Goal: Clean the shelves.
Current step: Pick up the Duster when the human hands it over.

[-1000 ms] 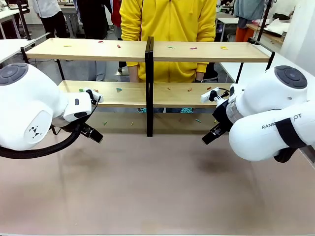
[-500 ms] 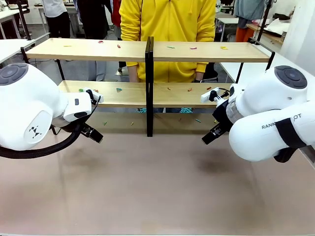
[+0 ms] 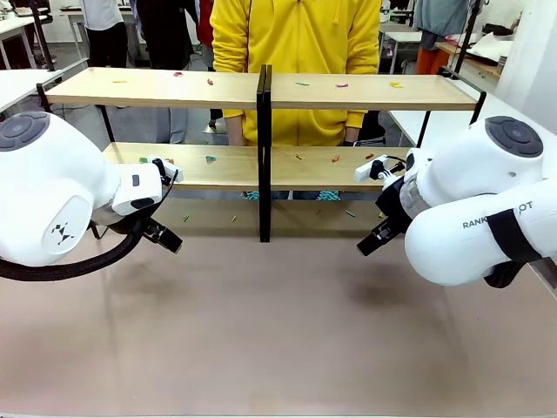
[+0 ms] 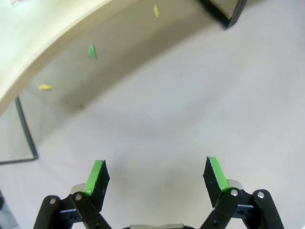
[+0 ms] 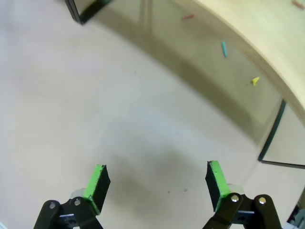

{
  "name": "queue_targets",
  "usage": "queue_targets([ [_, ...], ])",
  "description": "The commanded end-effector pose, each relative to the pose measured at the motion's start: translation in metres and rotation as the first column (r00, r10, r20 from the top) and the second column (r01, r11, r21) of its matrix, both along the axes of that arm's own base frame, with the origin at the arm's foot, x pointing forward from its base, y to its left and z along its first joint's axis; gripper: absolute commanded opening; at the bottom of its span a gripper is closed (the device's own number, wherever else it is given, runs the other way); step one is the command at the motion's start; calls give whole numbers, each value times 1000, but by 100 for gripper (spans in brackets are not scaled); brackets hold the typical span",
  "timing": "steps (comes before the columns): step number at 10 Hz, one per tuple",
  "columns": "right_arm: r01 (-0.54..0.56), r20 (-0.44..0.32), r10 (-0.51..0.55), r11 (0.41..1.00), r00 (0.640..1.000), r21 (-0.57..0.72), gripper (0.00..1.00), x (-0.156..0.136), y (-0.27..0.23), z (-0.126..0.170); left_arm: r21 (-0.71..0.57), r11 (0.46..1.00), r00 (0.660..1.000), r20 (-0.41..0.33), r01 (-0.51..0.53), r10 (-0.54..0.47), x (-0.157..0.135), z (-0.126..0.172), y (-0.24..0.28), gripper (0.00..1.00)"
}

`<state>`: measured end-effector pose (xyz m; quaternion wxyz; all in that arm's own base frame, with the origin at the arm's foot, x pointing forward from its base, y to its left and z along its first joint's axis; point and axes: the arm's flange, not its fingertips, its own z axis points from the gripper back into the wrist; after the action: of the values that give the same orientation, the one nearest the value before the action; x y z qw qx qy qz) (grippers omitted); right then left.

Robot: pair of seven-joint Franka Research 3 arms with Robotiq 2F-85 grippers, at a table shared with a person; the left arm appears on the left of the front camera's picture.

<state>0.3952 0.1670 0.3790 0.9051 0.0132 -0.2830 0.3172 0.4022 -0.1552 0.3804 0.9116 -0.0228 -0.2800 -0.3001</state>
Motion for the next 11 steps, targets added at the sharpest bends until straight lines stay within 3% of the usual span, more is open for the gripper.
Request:
queue_targets([
  [1,-52,100,44,996,994,79,100,-44,-45,64,-115,980,981,122,163,-149,-71,63,47,100],
  [3,-107,226,71,983,972,151,100,-94,-95,123,-150,958,931,311,245,-189,-153,109,98,100],
  [5,-151,342,85,974,936,169,100,-126,-122,155,-202,939,882,441,277,-165,-198,123,136,100],
  [8,-129,466,42,979,884,157,100,-144,-132,185,-357,901,831,556,248,-9,-216,128,161,100],
  [11,-139,486,38,975,873,173,100,-140,-131,192,-383,917,832,541,115,121,-212,130,154,100],
])
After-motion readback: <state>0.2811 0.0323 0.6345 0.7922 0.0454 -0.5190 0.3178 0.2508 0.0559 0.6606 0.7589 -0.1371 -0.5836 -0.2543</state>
